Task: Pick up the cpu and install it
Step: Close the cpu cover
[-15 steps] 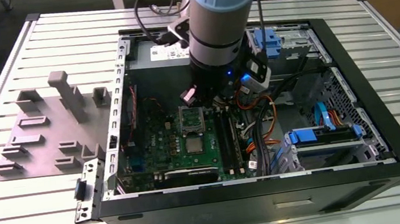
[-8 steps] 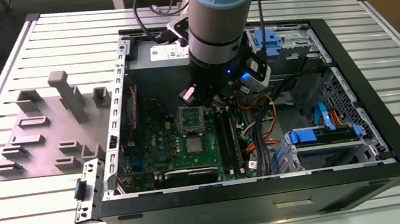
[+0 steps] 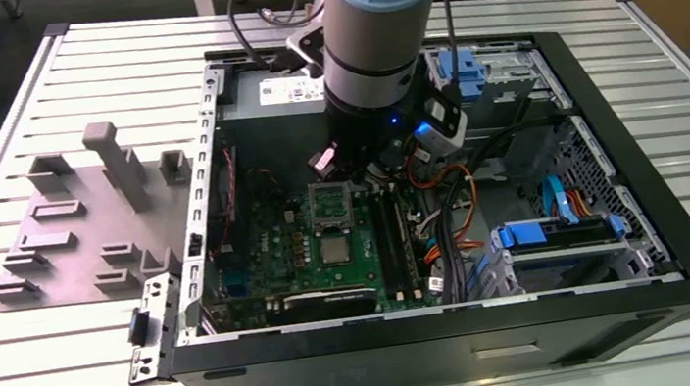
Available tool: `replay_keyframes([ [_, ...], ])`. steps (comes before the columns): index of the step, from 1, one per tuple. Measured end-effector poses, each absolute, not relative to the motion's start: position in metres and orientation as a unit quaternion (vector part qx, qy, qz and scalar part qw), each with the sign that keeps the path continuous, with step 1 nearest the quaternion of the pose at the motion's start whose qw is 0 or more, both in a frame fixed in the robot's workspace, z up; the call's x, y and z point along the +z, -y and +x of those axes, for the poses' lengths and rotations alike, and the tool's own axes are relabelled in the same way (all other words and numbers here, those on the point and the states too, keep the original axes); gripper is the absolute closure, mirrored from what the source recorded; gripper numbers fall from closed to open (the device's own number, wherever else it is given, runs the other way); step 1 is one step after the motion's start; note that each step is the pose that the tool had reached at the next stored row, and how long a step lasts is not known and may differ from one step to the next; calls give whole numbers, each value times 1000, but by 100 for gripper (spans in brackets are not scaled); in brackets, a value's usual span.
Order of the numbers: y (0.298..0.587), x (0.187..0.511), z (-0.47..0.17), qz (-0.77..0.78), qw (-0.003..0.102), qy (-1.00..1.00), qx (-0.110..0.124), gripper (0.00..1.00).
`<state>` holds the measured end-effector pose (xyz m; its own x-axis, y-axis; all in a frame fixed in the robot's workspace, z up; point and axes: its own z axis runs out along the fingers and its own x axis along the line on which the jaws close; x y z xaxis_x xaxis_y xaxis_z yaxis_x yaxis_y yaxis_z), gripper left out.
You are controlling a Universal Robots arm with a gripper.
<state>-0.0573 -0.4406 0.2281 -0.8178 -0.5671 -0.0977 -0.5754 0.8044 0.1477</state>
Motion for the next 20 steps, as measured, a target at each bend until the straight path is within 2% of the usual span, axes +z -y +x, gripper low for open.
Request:
replay_keyframes([
  [20,441,235,-59,-306,24,-948,86,89],
])
